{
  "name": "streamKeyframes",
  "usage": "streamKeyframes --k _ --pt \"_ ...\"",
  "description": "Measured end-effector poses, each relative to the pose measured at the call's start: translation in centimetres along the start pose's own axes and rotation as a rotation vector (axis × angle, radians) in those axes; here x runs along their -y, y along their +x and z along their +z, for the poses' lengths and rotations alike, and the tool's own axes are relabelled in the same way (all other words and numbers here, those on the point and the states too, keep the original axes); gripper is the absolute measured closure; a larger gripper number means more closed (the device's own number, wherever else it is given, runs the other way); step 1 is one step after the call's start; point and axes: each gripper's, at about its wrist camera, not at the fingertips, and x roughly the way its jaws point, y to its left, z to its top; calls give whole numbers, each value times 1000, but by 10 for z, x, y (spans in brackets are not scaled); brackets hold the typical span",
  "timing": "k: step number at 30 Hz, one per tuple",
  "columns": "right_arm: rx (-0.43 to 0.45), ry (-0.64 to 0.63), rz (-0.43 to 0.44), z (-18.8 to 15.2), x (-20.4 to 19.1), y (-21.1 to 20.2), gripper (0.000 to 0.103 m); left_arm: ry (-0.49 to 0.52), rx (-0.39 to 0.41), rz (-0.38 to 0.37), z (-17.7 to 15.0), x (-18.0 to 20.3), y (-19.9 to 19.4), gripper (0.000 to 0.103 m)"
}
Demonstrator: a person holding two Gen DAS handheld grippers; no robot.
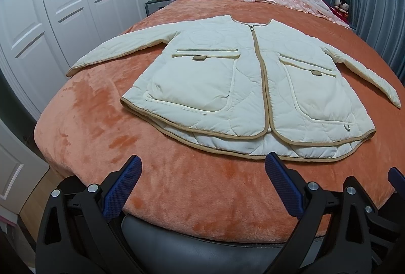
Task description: Fold large clothes
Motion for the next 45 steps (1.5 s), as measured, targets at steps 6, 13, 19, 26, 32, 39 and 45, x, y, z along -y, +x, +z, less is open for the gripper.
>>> streamKeyframes --k 6,13,19,26,32,39,45 --pt "-2 -1 -1 0 0 0 12 -1 -1 -1 -1 -1 0 8" --pt "-4 0 -1 -2 -1 1 12 -2 -4 -2 -2 -1 1 9" --pt "-4 0 -1 -3 -1 2 12 -6 -6 -4 -2 -2 2 9" --pt "-5 -1 -2 -3 -2 2 12 -7 -8 -3 -3 -2 3 10" --pt "-5 -1 -2 -3 -2 2 12 -7 -9 -3 -3 -2 3 10" --pt "-9 -3 3 -7 -3 7 12 -3 -17 -4 -4 -1 7 10" --pt "-9 -9 31 9 13 23 12 29 -31 -34 10 6 16 9"
